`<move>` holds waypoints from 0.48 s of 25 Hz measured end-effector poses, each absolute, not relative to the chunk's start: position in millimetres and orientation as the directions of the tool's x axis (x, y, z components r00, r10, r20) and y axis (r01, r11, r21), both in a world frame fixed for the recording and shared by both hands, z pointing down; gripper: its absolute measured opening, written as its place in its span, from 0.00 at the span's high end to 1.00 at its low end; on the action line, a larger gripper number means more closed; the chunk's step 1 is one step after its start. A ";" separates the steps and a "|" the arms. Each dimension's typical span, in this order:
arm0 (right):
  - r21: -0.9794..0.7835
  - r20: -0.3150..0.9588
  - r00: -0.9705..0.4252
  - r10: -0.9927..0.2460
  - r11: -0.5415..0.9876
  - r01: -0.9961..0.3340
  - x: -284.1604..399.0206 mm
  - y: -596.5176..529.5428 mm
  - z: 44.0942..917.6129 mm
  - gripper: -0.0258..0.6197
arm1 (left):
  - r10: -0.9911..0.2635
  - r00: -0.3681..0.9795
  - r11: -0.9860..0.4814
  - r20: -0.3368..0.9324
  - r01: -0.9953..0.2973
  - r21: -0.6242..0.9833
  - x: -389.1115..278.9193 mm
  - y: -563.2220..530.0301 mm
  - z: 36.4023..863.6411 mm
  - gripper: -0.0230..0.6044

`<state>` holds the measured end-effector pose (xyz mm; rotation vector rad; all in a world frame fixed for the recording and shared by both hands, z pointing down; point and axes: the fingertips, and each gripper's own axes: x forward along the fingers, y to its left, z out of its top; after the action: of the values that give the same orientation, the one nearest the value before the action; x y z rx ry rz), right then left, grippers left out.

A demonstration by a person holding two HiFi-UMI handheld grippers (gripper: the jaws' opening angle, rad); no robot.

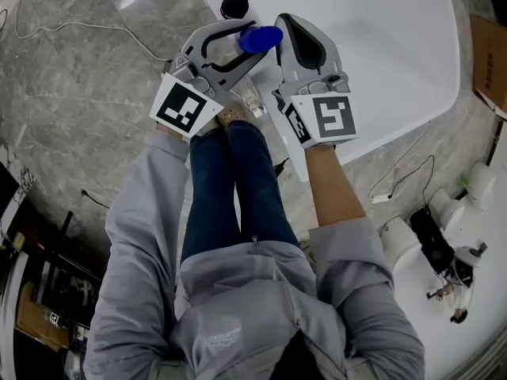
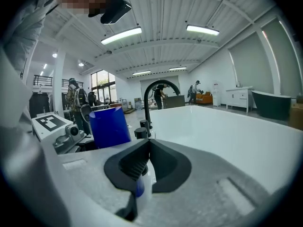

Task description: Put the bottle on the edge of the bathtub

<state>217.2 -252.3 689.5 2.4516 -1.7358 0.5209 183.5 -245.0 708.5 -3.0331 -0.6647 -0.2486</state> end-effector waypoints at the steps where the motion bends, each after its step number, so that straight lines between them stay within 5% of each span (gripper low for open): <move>1: -0.119 0.338 0.298 -0.893 -0.354 -0.928 217.1 -251.1 692.4 0.96 | 0.415 0.895 -0.908 0.163 0.419 0.006 183.3 -244.2 709.0 0.72; 12: -0.186 0.471 0.309 -0.827 -0.435 -0.881 205.6 -215.5 729.6 0.96 | 0.420 0.893 -0.905 0.160 0.425 0.001 182.7 -243.0 708.6 0.72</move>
<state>205.6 -215.5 729.6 2.4539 -1.6076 0.7807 182.7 -243.0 708.6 -3.0235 -0.6749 -0.2441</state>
